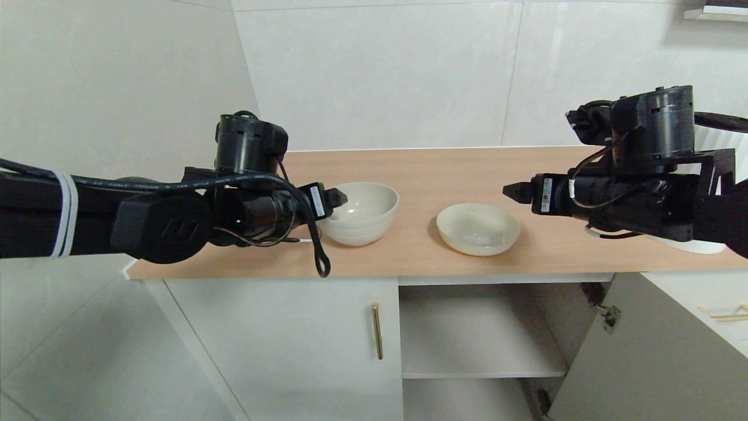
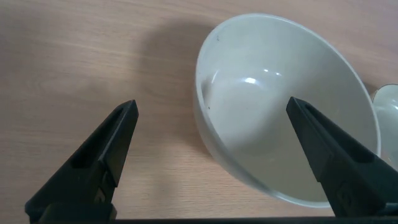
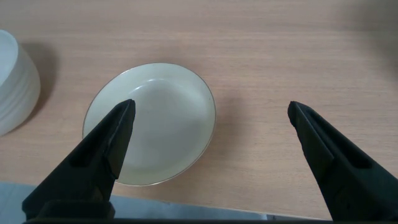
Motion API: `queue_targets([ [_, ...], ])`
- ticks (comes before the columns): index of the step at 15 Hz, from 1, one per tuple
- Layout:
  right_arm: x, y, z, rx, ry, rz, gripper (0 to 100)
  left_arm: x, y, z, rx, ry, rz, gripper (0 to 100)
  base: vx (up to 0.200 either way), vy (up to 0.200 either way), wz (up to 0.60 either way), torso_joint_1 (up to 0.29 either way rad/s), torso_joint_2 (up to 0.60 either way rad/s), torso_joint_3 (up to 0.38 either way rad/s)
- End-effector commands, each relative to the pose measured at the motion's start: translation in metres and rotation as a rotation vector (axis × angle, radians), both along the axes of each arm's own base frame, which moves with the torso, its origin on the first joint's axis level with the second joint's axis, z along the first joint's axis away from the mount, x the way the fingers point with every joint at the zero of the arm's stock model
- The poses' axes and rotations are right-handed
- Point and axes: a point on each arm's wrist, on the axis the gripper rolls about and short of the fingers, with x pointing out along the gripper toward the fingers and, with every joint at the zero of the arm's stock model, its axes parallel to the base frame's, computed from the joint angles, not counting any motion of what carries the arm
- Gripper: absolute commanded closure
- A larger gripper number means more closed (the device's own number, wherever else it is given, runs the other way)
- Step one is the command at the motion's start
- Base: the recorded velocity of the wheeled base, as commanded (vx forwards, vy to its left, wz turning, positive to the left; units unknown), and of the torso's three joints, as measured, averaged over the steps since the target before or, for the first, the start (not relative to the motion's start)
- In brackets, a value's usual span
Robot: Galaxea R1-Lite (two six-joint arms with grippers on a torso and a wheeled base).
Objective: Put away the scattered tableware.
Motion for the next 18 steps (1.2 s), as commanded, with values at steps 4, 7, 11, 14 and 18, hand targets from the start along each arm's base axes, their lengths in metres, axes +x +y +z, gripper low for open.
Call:
queue_targets([
  [4, 0.0, 0.0, 0.0, 0.0, -0.001, -0.001, 0, 0.0, 0.0, -0.001, -0.005, 0.006, -0.011, 100, 0.0, 0.0, 0.0, 0.0, 0.0, 0.0],
  [7, -0.001, -0.001, 0.001, -0.003, -0.005, -0.008, 0, -0.003, 0.001, 0.004, -0.012, -0.007, -0.013, 100, 0.0, 0.0, 0.0, 0.0, 0.0, 0.0],
  [11, 0.002, 0.001, -0.002, -0.008, 0.006, -0.008, 0, -0.017, 0.007, 0.02, -0.036, -0.036, -0.035, 100, 0.0, 0.0, 0.0, 0.0, 0.0, 0.0],
  [14, 0.016, 0.007, -0.018, -0.034, 0.05, -0.015, 0, -0.032, 0.012, 0.024, -0.066, -0.027, -0.11, 100, 0.0, 0.0, 0.0, 0.0, 0.0, 0.0],
  [18, 0.032, 0.014, -0.039, -0.095, 0.128, -0.061, 0, -0.047, 0.017, 0.031, -0.107, -0.028, -0.205, 100, 0.0, 0.0, 0.0, 0.0, 0.0, 0.0],
])
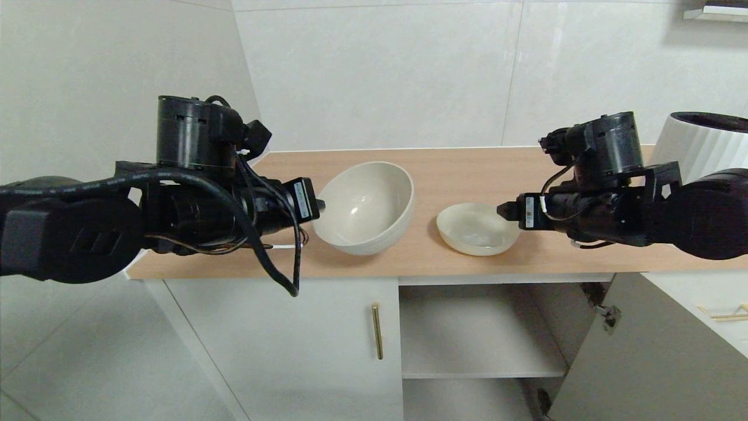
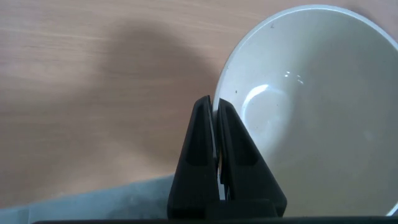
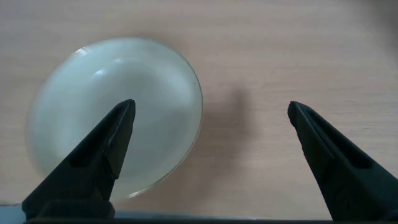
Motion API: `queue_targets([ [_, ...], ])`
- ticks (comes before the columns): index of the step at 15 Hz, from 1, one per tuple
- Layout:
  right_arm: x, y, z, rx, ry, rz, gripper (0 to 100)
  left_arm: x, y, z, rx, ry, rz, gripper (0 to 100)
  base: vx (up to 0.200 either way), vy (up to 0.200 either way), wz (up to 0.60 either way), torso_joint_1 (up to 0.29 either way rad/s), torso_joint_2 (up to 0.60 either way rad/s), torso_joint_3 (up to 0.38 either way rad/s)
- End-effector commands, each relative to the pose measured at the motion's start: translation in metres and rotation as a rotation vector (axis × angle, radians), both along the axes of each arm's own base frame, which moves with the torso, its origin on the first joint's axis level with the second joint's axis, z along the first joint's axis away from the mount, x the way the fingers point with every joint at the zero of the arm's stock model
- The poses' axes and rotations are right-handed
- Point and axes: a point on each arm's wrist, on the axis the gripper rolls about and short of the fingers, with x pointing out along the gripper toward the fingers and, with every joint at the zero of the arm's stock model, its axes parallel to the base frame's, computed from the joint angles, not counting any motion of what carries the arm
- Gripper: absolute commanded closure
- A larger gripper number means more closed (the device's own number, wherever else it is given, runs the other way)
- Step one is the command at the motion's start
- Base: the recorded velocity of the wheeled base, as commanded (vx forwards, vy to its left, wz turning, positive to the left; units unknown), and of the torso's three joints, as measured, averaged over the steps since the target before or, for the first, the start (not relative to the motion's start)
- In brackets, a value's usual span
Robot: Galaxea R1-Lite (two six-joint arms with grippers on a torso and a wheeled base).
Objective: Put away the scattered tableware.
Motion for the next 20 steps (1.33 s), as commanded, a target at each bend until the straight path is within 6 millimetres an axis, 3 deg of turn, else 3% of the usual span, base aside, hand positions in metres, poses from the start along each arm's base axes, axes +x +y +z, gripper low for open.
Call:
queue_targets([
  [1, 0.011, 0.006, -0.016, -0.019, 0.038, -0.001, 0, -0.007, 0.004, 0.008, -0.009, -0.021, 0.001, 100, 0.0, 0.0, 0.0, 0.0, 0.0, 0.0],
  [3, 0.017, 0.009, -0.025, -0.028, 0.057, -0.002, 0, -0.008, 0.004, 0.007, -0.009, -0.019, -0.001, 100, 0.0, 0.0, 0.0, 0.0, 0.0, 0.0],
  [9, 0.022, 0.011, -0.029, -0.017, 0.062, -0.007, 0, -0.008, 0.005, 0.008, -0.008, -0.023, 0.002, 100, 0.0, 0.0, 0.0, 0.0, 0.0, 0.0],
  [10, 0.023, 0.012, -0.03, -0.009, 0.066, -0.01, 100, -0.008, 0.005, 0.008, -0.008, -0.023, 0.002, 100, 0.0, 0.0, 0.0, 0.0, 0.0, 0.0],
  [14, 0.024, 0.013, -0.032, -0.003, 0.07, -0.007, 100, -0.009, 0.005, 0.009, -0.01, -0.024, 0.004, 100, 0.0, 0.0, 0.0, 0.0, 0.0, 0.0],
  [20, -0.016, -0.005, 0.017, 0.072, 0.04, 0.03, 100, -0.015, 0.008, 0.009, -0.008, -0.025, 0.005, 100, 0.0, 0.0, 0.0, 0.0, 0.0, 0.0],
])
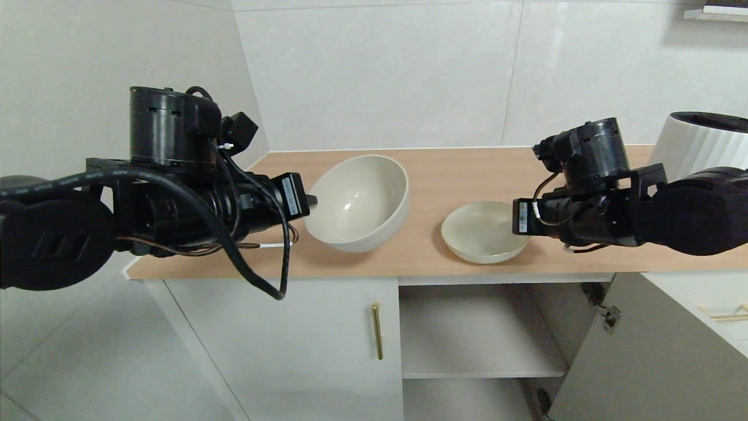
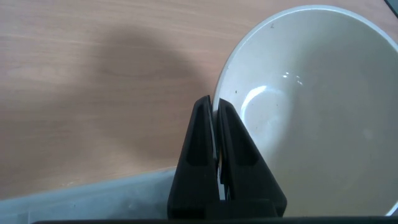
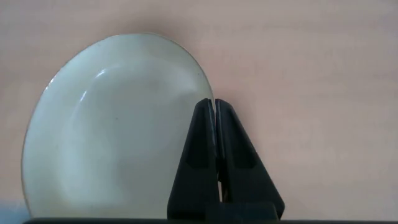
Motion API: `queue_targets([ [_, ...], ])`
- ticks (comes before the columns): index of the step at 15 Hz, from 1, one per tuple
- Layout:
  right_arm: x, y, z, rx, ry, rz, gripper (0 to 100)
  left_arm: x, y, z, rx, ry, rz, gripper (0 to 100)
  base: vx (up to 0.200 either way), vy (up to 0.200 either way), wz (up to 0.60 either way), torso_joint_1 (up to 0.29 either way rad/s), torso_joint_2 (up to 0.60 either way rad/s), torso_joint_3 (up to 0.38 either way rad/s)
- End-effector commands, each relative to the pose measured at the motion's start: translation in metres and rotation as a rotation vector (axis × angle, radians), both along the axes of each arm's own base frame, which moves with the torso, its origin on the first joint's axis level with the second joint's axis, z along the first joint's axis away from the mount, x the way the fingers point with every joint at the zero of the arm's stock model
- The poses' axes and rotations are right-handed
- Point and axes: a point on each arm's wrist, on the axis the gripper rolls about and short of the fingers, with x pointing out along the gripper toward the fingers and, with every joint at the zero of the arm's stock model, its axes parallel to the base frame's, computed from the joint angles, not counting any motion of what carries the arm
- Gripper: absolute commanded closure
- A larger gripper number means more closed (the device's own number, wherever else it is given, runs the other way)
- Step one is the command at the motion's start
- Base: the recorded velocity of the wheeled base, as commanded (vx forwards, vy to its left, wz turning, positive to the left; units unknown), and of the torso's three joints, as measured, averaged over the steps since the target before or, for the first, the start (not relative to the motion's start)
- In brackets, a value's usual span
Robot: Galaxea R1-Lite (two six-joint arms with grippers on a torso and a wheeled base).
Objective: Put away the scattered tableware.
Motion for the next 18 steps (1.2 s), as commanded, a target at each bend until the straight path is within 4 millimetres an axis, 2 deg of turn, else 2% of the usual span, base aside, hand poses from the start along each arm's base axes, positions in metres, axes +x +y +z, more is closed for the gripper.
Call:
queue_targets([
  [1, -0.025, -0.01, 0.024, 0.044, -0.004, 0.038, 100, -0.008, 0.004, 0.002, -0.002, -0.005, 0.001, 100, 0.0, 0.0, 0.0, 0.0, 0.0, 0.0],
  [5, -0.077, -0.031, 0.038, 0.13, 0.106, 0.213, 100, -0.045, 0.02, 0.004, -0.005, -0.01, -0.002, 100, 0.0, 0.0, 0.0, 0.0, 0.0, 0.0],
  [6, -0.091, -0.034, 0.033, 0.121, 0.155, 0.245, 100, -0.054, 0.024, 0.001, -0.001, -0.005, -0.003, 100, 0.0, 0.0, 0.0, 0.0, 0.0, 0.0],
  [7, -0.097, -0.036, 0.024, 0.105, 0.189, 0.246, 100, -0.059, 0.026, -0.002, 0.001, 0.002, -0.004, 100, 0.0, 0.0, 0.0, 0.0, 0.0, 0.0],
  [12, -0.103, -0.039, 0.02, 0.101, 0.197, 0.241, 100, -0.065, 0.027, -0.007, 0.007, 0.018, -0.01, 100, 0.0, 0.0, 0.0, 0.0, 0.0, 0.0],
  [18, -0.103, -0.038, 0.02, 0.102, 0.199, 0.24, 100, -0.062, 0.024, -0.011, 0.014, 0.035, -0.014, 100, -0.2, 0.0, 0.0, 0.004, 0.0, 0.002],
])
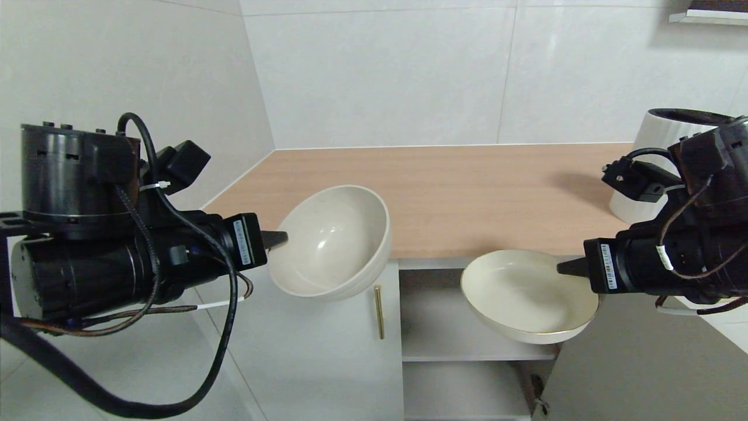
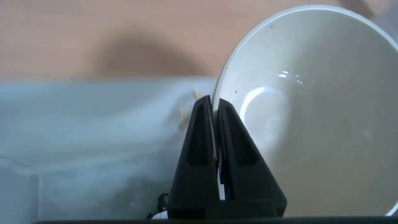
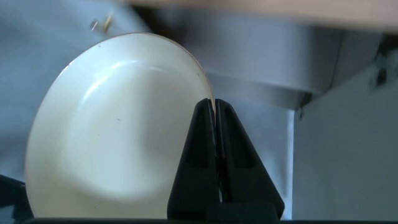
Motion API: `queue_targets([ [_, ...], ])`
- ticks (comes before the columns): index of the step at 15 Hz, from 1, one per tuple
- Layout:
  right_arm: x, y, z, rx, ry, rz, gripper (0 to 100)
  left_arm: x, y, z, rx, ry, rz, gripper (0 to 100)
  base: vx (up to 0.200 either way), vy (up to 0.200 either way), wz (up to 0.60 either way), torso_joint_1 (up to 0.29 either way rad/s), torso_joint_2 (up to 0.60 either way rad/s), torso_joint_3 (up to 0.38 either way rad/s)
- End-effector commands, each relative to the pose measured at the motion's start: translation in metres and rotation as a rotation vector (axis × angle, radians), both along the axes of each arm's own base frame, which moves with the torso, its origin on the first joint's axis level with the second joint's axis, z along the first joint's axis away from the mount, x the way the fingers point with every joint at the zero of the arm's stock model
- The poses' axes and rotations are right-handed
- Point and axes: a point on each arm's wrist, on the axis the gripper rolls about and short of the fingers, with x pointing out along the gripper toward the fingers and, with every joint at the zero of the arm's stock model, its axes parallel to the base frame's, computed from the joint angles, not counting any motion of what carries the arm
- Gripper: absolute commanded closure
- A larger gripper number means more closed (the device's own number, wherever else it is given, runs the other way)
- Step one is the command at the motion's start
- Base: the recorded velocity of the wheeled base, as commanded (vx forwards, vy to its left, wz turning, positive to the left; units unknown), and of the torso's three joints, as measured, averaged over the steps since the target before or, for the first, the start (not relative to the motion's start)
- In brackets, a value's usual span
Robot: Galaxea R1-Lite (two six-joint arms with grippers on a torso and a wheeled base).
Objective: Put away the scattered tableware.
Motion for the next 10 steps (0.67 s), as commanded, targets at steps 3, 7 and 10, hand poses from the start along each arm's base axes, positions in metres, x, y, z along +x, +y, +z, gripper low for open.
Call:
queue_targets([
  [3, 0.0, -0.001, 0.0, 0.002, 0.001, -0.003, 100, 0.002, -0.002, -0.003, 0.004, 0.01, -0.003, 100, -0.133, 0.0, 0.0, -0.002, 0.0, 0.003],
  [7, 0.002, 0.0, -0.002, 0.0, 0.007, -0.002, 100, 0.003, -0.005, -0.005, 0.008, 0.019, -0.014, 100, 0.0, 0.0, 0.0, 0.0, 0.0, 0.0],
  [10, 0.011, 0.001, -0.012, -0.021, 0.04, -0.017, 100, 0.005, -0.007, -0.007, 0.013, 0.027, -0.015, 100, 0.0, 0.0, 0.0, 0.0, 0.0, 0.0],
])
